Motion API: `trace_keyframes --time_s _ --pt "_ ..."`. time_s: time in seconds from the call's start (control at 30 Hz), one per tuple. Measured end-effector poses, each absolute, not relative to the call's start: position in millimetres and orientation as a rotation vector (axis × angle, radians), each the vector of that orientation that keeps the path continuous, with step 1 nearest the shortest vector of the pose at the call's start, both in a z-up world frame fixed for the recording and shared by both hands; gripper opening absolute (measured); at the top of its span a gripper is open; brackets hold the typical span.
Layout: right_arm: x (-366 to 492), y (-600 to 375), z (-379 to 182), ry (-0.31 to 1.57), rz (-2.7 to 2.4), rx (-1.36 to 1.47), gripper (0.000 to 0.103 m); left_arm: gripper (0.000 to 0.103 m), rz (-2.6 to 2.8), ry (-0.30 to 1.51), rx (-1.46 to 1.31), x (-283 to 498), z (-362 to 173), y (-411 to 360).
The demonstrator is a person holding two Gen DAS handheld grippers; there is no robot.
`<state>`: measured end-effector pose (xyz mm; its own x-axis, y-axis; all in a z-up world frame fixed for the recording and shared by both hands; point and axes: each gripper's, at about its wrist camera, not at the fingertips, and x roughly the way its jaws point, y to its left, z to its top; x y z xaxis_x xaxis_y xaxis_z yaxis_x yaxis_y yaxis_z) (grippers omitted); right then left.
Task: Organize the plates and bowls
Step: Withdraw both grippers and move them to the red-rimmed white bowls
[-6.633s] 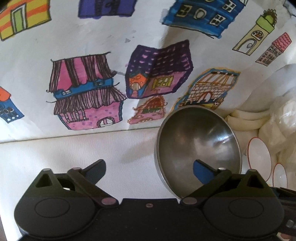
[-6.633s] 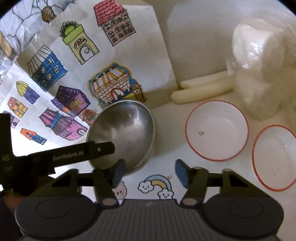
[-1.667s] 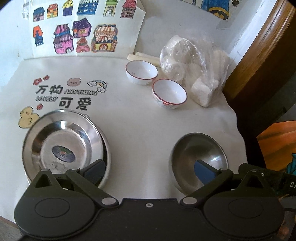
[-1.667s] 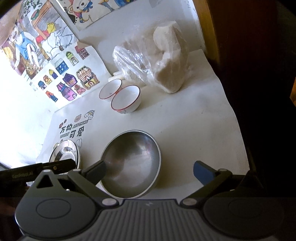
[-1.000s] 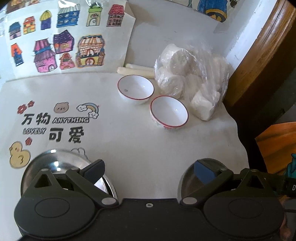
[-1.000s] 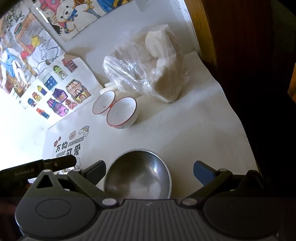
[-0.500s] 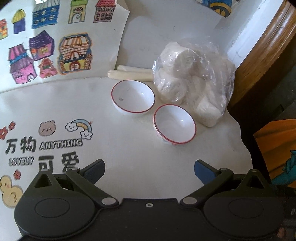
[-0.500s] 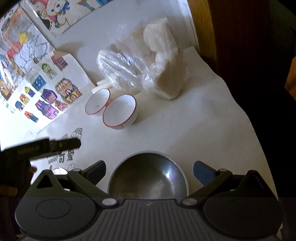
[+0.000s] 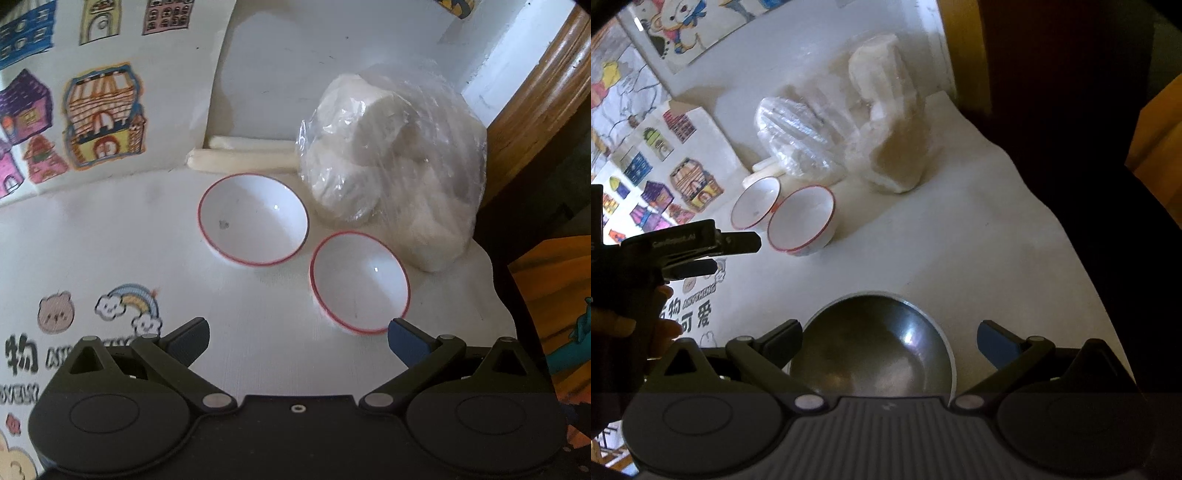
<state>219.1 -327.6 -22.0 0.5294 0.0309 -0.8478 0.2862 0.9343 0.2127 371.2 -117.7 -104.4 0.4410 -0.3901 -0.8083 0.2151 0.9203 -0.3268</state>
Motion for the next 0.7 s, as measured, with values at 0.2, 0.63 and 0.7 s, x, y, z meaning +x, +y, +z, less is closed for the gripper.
trace_keyframes --time_s 0.2,0.63,0.7 --pt "232 -330 -22 1.001 -0.179 0.349 0.103 0.102 -0.387 1.044 -0.188 390 -109 -122" --pt "298 -340 -31 1.027 -0.144 0.344 0.103 0.102 -0.335 1.059 -0.181 405 -119 -124" --pt "312 -341 -33 1.039 -0.127 0.332 0.103 0.102 -0.327 1.06 -0.186 407 -120 -125"
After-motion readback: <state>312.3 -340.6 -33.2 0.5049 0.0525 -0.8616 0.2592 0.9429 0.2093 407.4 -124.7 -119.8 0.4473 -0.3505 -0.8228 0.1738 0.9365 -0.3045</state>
